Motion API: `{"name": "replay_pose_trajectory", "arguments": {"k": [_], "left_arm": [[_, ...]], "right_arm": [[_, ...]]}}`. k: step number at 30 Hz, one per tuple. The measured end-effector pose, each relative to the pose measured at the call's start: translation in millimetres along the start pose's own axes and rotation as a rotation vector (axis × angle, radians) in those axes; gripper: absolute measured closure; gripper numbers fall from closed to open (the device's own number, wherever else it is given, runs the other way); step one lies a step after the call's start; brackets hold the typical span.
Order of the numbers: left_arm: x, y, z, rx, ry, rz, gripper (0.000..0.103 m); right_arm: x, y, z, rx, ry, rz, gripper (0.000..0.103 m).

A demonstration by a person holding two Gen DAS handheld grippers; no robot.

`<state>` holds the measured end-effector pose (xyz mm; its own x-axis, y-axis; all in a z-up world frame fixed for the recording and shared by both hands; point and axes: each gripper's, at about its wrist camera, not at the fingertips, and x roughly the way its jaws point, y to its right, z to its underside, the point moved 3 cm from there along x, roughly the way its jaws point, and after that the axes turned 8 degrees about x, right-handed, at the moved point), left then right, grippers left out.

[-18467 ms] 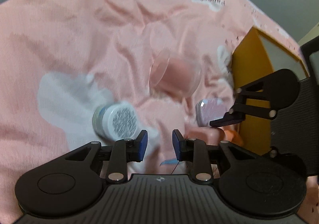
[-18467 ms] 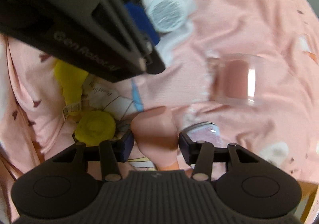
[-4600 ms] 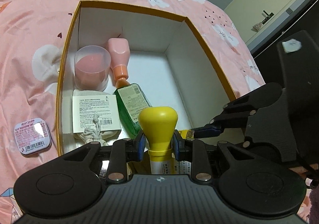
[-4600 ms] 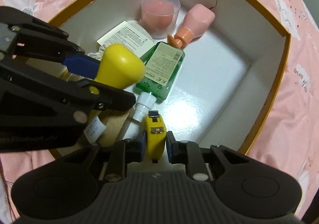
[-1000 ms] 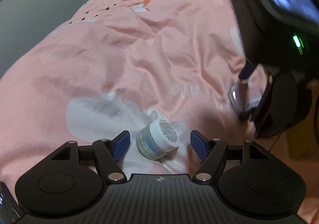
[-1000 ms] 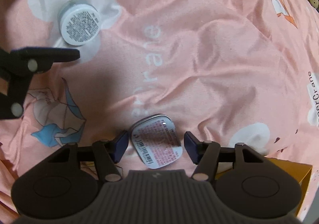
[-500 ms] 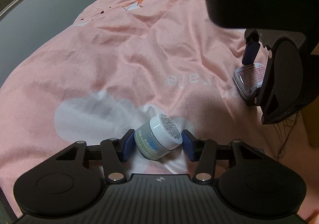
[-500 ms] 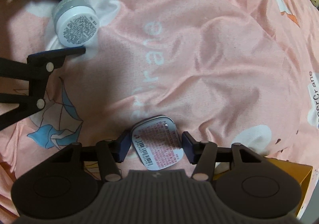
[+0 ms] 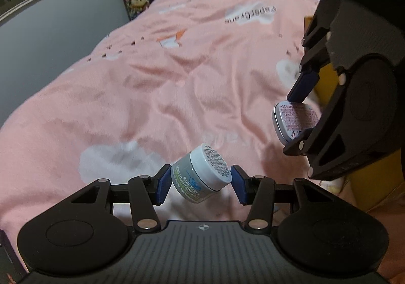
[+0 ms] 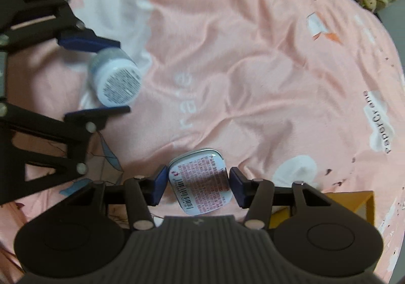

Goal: Organize rigid objects
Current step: 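Carry the white jar and pink tin with both tools over the box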

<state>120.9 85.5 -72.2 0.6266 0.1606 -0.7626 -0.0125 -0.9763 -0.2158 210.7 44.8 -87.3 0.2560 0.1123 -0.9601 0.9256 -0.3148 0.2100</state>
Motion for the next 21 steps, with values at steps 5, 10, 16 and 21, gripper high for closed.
{"name": "replay_pose_trajectory", "arguments": {"k": [5,10,16,21], "left_arm": [[-14.5,5.5,-11.4,0.000,0.046,0.013,0.046],[-34.6,16.0,-29.0,-0.005,0.115,0.049,0.045],[-53.4,38.1,-51.6,0.009,0.177,0.137,0.045],[-60.0,66.3,-71.6,0.052,0.216,0.216,0.046]], "right_arm": [[-33.6,4.7,9.3,0.036,0.069,0.022,0.050],[-75.7,20.4,26.7,0.107,0.139,0.052,0.050],[-114.5,42.8,57.9,0.192,0.193,0.114,0.050],[-117.9,65.8,91.5,0.249,0.152,0.178,0.050]]}}
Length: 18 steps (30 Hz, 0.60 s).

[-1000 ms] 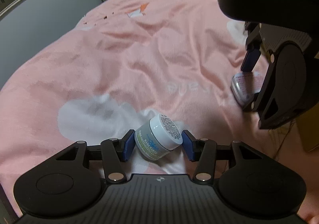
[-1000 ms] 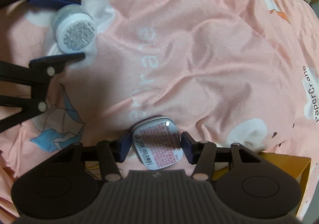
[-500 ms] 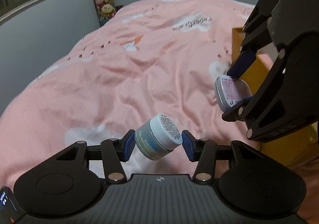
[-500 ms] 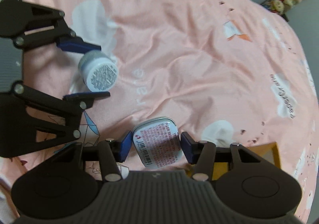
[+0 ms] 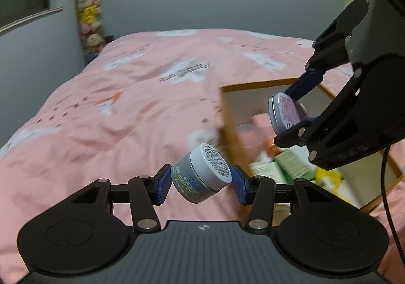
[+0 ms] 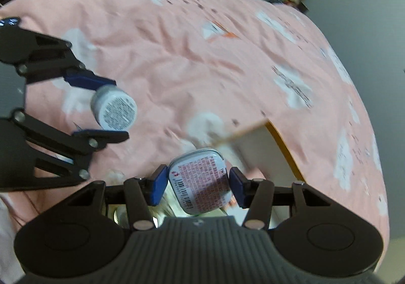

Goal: Organize rigid objects
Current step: 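Carry the white jar and pink tin with both tools over the box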

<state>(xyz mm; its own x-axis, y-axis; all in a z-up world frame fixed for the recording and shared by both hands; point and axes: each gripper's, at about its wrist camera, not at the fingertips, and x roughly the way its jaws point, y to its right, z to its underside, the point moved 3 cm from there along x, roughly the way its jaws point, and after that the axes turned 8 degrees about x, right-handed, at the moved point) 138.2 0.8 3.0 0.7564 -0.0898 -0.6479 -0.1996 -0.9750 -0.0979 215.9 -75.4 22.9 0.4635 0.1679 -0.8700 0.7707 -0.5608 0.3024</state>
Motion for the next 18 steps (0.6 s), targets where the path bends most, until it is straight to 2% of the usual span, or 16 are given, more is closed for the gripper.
{"name": "replay_pose_trajectory", "arguments": {"k": [5,10,15,18], "left_arm": [[13.3,25.5,-20.9,0.026,0.016,0.079,0.046],[35.0,49.4,-31.8,0.028,0.004,0.193,0.046],[58.7,66.2,-32.8,0.034,-0.030,0.244,0.046],[69.9,71.7,-32.9,0.044,-0.042,0.244,0.046]], "right_arm": [[5.3,26.9,28.7,0.053,-0.049,0.052,0.050],[27.4,51.7,63.2,0.075,-0.130,0.096,0.050],[55.8,75.0,89.0,0.107,-0.197,0.100,0.050],[70.4,85.5,95.2,0.129,-0.220,0.099,0.050]]}}
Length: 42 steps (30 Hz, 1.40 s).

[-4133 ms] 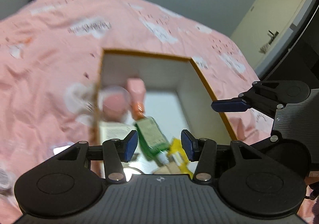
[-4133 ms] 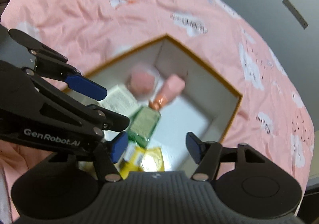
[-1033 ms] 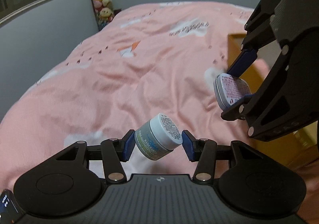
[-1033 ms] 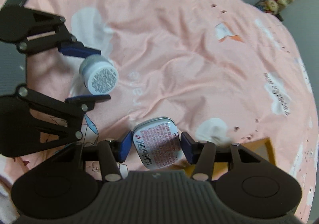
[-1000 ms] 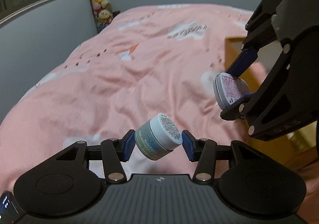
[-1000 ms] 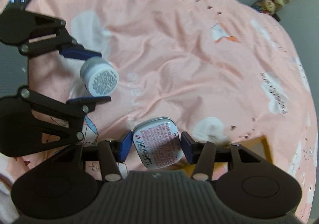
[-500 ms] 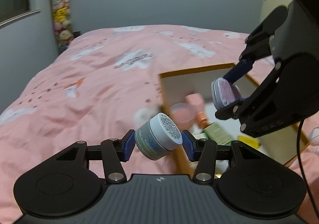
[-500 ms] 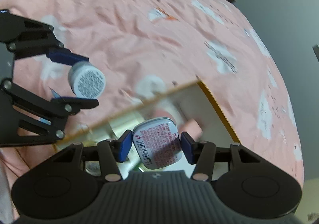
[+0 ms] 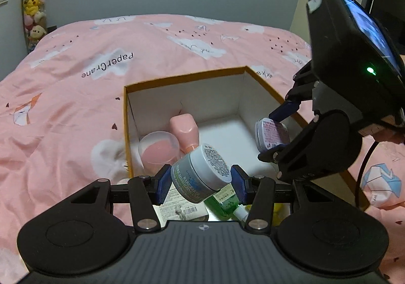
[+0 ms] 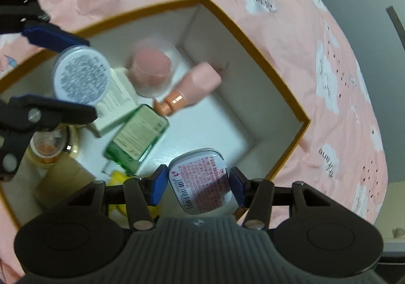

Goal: Organize rigid objects
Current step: 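Carry the white jar and pink tin with both tools over the box, then release the pink tin into the box with the right tool while the left tool lowers the jar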

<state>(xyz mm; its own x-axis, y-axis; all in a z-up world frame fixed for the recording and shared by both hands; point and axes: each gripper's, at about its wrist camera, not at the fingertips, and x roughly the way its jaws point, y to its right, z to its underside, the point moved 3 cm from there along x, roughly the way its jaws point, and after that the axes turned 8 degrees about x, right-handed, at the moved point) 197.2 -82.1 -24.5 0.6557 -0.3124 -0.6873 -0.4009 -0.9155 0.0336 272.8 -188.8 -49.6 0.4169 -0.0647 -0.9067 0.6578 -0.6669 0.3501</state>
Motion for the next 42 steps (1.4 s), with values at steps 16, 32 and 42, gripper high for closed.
{"name": "replay_pose_trajectory", "arguments": {"k": [16,32,42], "left_arm": [[26.0,-4.2,-7.5,-0.005,-0.028,-0.002,0.046],[28.3,2.4,-11.4,-0.019,-0.030,0.036,0.046],[54.0,24.1,-18.8,-0.052,-0.076,0.148,0.046]], "right_arm": [[58.7,0.0,-9.3,-0.092,-0.071,0.056,0.052],[15.6,7.1,2.1,-0.048,0.024,0.027,0.041],[-32.9,-1.2,31.9,-0.081,0.058,-0.049,0.040]]}}
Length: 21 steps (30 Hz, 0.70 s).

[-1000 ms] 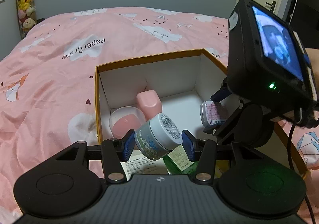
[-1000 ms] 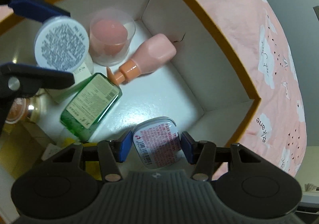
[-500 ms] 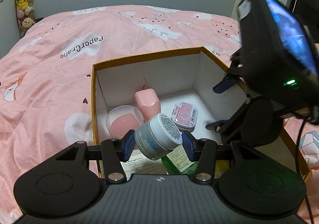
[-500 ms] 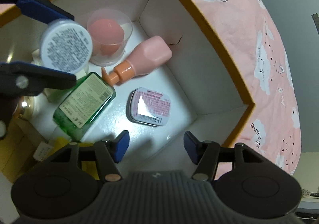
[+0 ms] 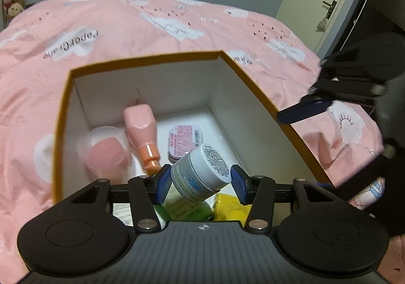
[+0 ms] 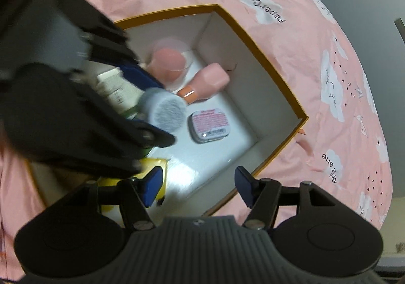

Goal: Organize rigid objects
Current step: 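Release the pink tin into the box with the right tool while the left tool lowers the jar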

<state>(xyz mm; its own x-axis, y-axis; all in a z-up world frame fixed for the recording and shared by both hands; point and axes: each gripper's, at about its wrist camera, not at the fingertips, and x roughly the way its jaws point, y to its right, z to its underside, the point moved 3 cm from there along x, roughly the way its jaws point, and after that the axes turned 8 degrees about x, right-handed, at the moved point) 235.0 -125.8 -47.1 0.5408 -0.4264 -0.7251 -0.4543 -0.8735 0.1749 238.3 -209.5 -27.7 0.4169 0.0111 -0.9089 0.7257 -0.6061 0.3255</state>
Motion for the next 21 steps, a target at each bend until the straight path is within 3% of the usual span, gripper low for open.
{"name": "replay_pose_trajectory", "arguments": {"k": [5,17,21], "left_arm": [[17.3,1.8,-4.0,-0.043,-0.040,0.040,0.046],[33.0,10.7,-1.1,-0.024,-0.115,0.028,0.045],[28.2,10.2,-1.7,-0.024,-0.101,0.015,0.035]], "right_arm": [[-6.0,-2.8,11.0,-0.031,-0.012,0.013,0.037],[3.4,8.6,23.0,0.009,-0.032,0.018,0.030],[4.0,5.3,23.7,0.009,-0.028,0.016,0.028]]}}
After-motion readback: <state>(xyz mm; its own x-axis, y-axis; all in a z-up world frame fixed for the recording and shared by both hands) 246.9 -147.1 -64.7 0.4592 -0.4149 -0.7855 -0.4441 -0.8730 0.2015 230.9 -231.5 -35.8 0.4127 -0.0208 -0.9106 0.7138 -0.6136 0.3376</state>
